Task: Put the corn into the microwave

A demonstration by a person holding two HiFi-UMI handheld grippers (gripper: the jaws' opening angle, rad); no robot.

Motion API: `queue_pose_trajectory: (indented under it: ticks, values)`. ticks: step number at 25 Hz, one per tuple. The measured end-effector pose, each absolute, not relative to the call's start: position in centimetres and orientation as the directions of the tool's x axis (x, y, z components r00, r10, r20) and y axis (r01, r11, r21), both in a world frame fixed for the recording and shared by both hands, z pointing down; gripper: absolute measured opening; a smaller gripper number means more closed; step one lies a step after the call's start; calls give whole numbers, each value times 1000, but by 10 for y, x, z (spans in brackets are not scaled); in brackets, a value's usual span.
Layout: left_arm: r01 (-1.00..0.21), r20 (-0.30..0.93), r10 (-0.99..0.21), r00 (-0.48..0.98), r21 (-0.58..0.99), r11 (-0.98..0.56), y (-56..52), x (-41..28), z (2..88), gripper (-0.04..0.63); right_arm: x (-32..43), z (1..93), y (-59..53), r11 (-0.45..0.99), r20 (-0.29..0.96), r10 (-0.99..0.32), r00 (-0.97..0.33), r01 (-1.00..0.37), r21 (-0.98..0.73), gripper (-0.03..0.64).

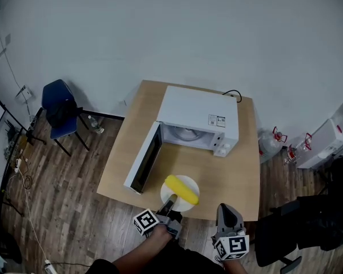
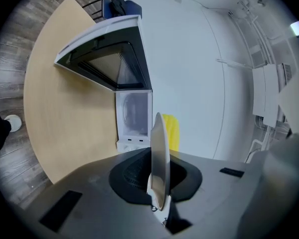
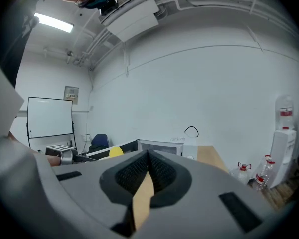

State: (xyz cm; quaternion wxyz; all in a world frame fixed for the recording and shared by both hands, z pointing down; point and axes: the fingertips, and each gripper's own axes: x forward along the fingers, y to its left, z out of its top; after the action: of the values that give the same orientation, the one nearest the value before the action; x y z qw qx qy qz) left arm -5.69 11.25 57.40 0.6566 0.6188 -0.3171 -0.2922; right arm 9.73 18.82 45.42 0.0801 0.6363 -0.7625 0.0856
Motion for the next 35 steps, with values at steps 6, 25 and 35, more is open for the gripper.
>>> queue_pose_trajectory:
  ticks: [6,25,35]
  values:
    - [-8,65,-735,674,997,81,69,-45,587,18,98,469,145,128,270,-953,-137,-991,-49,60]
    - [1,79,-731,678,994,108,-35,-27,612,18,85,491,54,95,277,-955,-111,-993,-69,60]
    - [-19,115,-759,641,991,134,-79,-14,642,18,96,500,-4,174,285,-944,-169,-985,-7,60]
